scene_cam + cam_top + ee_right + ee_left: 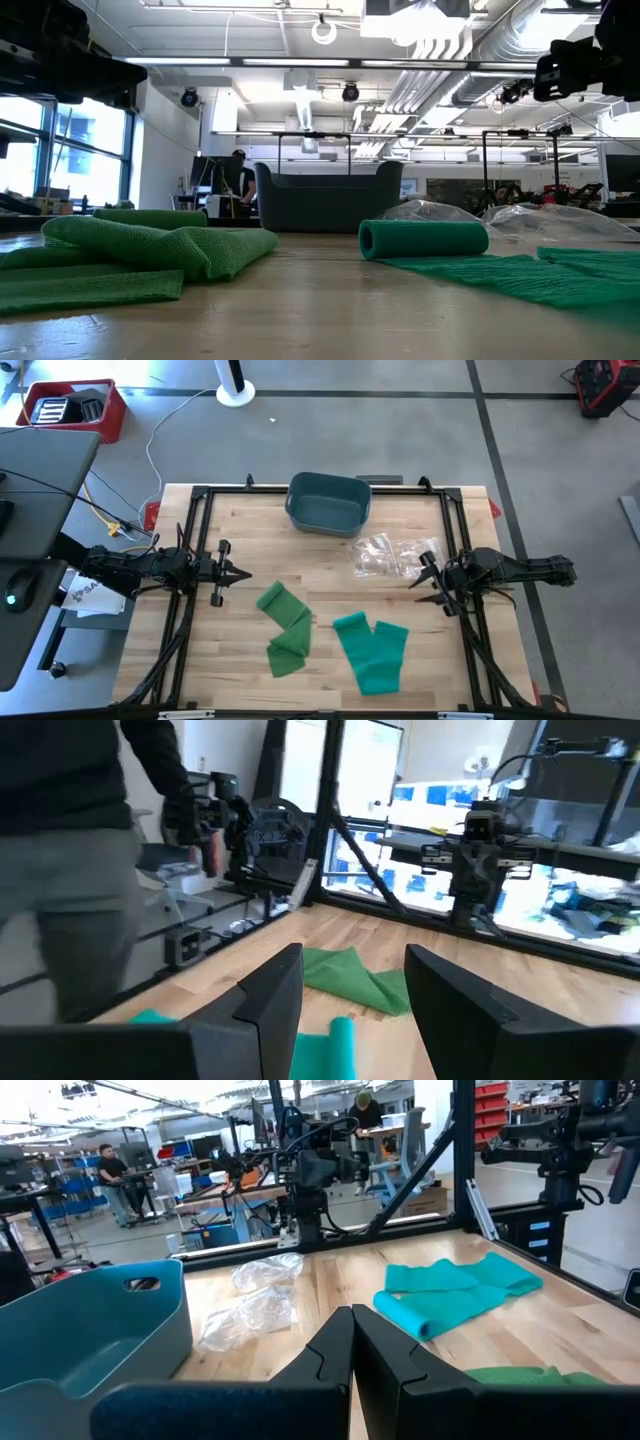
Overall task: Roll bandage
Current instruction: Roll the blue bandage
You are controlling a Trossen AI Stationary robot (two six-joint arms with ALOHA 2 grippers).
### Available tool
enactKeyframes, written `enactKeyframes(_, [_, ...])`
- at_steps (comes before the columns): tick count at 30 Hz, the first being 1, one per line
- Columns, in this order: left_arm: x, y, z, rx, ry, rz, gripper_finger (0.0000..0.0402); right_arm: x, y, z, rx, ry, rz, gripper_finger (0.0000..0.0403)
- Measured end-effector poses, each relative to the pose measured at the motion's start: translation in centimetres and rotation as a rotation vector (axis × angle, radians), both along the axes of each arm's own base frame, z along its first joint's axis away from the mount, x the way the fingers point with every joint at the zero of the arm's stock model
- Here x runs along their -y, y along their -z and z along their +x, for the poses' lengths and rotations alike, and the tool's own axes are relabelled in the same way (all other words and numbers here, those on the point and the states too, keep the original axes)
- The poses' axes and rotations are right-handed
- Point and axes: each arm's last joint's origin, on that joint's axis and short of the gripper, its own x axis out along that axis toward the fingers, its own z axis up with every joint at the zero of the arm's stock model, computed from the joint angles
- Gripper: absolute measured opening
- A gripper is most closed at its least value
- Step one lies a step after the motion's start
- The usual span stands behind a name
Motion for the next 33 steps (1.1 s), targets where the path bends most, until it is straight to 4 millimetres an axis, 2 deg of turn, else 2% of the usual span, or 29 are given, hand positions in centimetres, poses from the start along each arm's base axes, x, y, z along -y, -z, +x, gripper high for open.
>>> enactKeyframes(10, [0.0,0.0,0.0,-0.008,0.001,-0.173,0.0001,0.9,0.0,0.2,0.006,0.335,0.009,0.0170])
enactKeyframes(13, [0.0,0.0,0.0,-0.008,0.001,-0.174,0.0001,1.0,-1.5,0.0,0.084,0.314,0.364,0.0170])
enactKeyframes(18, [0.0,0.0,0.0,-0.007,0.001,-0.175,0.0001,2.3,-3.8,-1.0,0.337,0.506,1.068,0.0170])
enactKeyframes(20, [0.0,0.0,0.0,-0.007,0.001,-0.175,0.0001,2.6,-4.9,-1.4,0.384,0.509,1.252,0.0170])
enactKeyframes(23, [0.0,0.0,0.0,-0.008,0.001,-0.175,0.0001,2.6,-7.1,-1.8,0.355,0.523,1.265,0.0170])
enactKeyframes(27, [0.0,0.0,0.0,-0.008,0.001,-0.175,0.0001,2.8,-11.5,-2.2,0.330,0.643,1.169,0.0170])
enactKeyframes(30, [0.0,0.0,0.0,-0.008,0.001,-0.175,0.0001,2.8,-14.6,-1.9,0.227,0.743,1.055,0.0170])
enactKeyframes(33, [0.0,0.0,0.0,-0.008,0.001,-0.174,0.0001,2.9,-16.8,-1.2,0.067,0.840,1.057,0.0170])
